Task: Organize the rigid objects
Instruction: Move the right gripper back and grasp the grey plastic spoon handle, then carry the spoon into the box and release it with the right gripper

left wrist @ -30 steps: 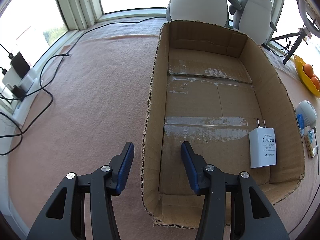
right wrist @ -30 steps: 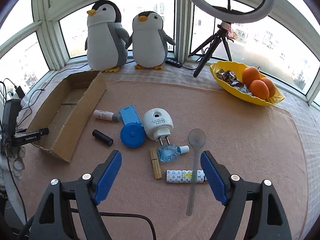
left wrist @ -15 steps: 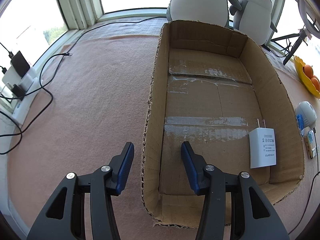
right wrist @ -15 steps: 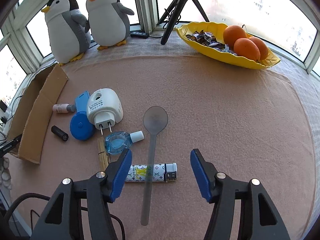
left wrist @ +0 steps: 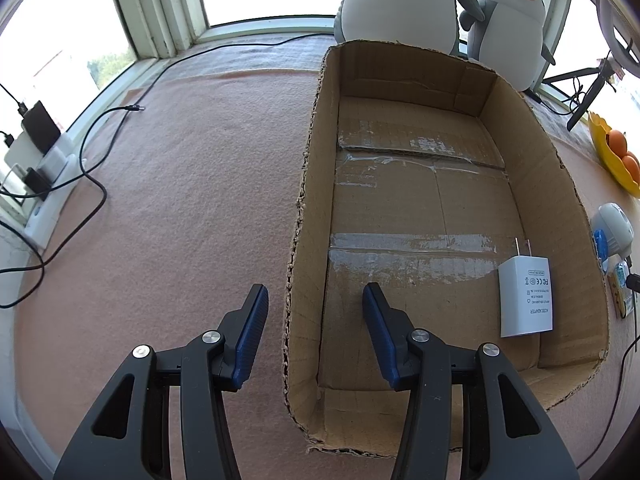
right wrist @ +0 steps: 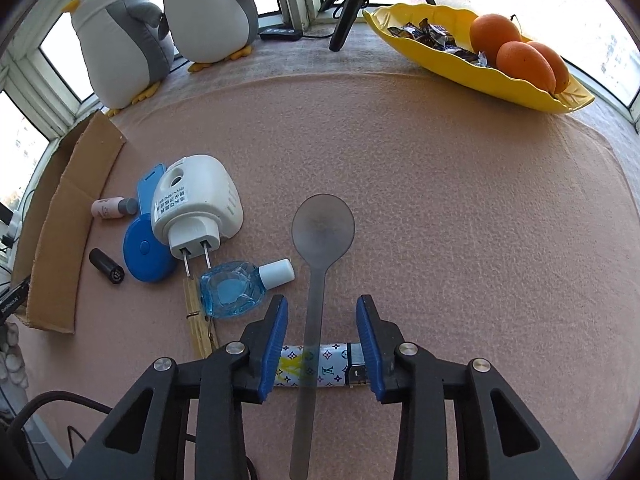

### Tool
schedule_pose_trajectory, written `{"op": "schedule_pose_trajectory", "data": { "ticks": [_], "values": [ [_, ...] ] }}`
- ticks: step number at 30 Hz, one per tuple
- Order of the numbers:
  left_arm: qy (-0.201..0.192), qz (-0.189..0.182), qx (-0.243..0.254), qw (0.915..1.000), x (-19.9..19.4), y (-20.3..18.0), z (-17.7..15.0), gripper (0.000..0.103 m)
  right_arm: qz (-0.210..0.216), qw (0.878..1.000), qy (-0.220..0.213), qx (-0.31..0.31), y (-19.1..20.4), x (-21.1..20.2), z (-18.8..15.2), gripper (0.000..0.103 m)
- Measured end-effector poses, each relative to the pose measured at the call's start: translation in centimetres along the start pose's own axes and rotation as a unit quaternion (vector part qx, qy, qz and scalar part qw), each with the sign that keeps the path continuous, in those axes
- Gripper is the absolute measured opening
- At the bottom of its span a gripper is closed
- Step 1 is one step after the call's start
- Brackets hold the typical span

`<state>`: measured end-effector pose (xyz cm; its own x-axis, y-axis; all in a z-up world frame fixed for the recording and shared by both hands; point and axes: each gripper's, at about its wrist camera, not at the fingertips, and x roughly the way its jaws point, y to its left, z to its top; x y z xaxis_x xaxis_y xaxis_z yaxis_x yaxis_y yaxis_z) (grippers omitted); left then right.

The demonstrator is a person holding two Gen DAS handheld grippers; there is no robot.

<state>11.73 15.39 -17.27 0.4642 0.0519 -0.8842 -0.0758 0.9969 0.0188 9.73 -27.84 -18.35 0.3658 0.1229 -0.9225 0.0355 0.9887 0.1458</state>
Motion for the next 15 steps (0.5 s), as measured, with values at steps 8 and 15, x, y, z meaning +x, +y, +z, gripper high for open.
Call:
{"op": "schedule_pose_trajectory", "data": {
  "ticks": [8, 15],
  "values": [
    [0.0, 0.0, 0.0, 1.0, 0.0, 0.01, 0.02, 0.049, 0.004, 1.0, 0.006, 0.013, -0.61, 0.21, 0.22, 0.016],
    [0.0, 0.0, 0.0, 1.0, 0.0, 0.0, 0.03, 0.049, -0.001, 1.0, 0.003, 0.018, -0.66, 0.1, -0.02, 0.007]
  ]
}}
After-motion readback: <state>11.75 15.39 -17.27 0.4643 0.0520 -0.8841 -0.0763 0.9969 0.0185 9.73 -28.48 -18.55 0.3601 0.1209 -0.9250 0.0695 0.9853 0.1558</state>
